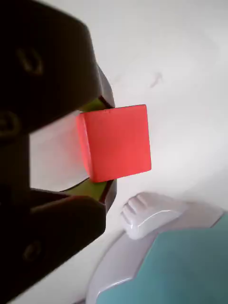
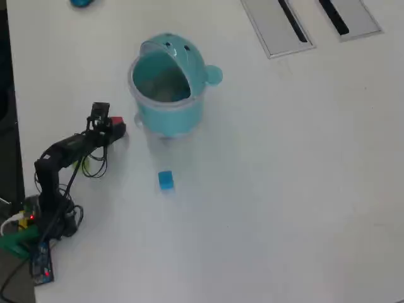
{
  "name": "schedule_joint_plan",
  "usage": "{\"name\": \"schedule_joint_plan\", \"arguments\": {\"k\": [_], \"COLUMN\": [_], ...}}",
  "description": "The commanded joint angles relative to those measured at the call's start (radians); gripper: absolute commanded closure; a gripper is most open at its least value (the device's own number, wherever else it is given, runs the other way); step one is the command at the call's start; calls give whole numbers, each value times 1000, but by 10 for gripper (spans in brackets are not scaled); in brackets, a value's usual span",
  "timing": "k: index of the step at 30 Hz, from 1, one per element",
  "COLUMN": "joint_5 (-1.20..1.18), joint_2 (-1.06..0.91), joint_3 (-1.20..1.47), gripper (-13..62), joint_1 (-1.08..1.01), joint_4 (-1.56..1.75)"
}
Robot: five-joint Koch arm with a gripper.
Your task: Grasp RGB lego blocks and put them in the bin one by one.
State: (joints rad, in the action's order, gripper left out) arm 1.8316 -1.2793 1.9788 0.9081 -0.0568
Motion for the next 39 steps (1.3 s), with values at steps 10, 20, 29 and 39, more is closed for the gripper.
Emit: {"name": "schedule_joint_plan", "arguments": {"k": [10,20,29,39], "joint_5": [25,17,28,77], "joint_2": [-236,-511,-591,-518], "joint_3": [-26,-28,-117,-354], "gripper": [393,393,393,393], "joint_1": [35,8,-34,-64], "joint_4": [0,-124,-118,-109]}}
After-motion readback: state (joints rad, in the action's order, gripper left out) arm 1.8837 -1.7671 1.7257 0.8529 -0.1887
